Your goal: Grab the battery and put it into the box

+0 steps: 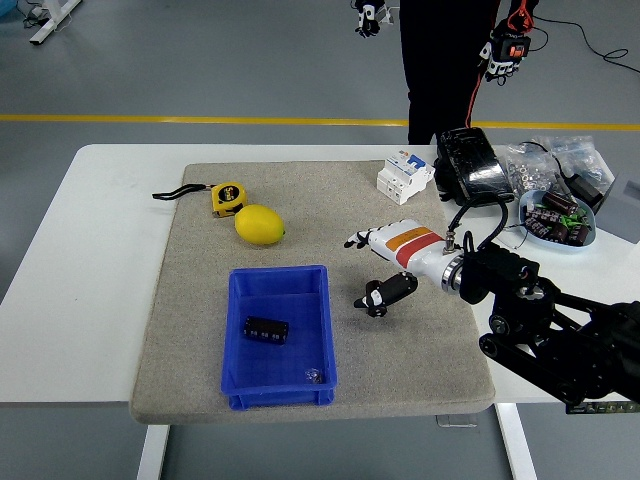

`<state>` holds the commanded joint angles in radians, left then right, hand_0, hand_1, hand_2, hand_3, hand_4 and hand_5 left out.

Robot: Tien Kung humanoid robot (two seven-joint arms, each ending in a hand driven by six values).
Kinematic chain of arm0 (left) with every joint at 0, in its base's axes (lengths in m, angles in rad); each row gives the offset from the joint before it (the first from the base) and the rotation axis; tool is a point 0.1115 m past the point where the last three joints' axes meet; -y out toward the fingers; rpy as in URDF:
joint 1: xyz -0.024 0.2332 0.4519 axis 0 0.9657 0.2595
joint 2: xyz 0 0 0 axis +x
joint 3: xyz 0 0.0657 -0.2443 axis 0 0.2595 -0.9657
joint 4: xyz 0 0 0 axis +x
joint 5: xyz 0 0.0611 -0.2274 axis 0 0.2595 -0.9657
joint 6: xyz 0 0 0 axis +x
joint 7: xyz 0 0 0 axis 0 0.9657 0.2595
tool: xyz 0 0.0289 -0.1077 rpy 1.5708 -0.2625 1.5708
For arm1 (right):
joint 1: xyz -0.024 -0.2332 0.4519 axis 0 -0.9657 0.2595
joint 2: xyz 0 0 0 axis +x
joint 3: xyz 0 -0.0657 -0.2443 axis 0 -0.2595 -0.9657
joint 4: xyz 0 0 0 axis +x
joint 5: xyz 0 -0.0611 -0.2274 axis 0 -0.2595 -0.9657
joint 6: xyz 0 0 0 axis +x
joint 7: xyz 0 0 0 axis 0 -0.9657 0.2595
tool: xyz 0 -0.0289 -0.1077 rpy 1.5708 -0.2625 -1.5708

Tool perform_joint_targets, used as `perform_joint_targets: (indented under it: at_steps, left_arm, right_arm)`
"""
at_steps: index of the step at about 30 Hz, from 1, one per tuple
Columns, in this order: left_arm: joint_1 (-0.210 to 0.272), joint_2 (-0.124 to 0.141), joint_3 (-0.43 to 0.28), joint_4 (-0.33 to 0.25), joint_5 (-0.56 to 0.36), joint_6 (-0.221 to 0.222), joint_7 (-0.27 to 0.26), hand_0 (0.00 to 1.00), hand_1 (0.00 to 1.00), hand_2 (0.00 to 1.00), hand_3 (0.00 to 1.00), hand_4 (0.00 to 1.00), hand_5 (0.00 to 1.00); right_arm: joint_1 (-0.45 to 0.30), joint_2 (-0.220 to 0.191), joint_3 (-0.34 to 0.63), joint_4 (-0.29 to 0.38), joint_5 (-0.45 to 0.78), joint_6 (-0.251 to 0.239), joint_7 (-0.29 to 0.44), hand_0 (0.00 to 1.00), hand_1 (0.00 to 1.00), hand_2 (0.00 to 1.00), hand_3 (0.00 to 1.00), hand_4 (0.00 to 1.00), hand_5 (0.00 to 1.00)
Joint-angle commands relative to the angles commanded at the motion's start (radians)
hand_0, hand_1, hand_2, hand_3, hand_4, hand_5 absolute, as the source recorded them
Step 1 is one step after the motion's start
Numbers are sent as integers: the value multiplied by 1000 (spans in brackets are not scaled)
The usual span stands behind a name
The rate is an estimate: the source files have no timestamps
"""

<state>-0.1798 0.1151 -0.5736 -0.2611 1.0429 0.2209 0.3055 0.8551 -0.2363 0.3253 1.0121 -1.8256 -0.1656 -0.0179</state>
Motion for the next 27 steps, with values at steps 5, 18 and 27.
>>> perform_joint_targets:
  at_steps: [5,18,27]
  left_arm:
    - [0,-3,1,-1,-2,-1,0,565,573,623,581,627,591]
    - [-1,-10,8,-3,-11,-2,-1,565,582,628,582,628,591]
    - [-2,-10,10,-4,-12,-3,-1,565,583,628,581,628,591]
  right_arm:
    - [-14,9,-19,-25,17,-28,13,622,628,719,789,998,445]
    - [-33,35,-60,-99,46,-76,44,504,545,623,573,888,404]
    - [-35,35,-63,-107,53,-85,49,466,493,558,539,850,388]
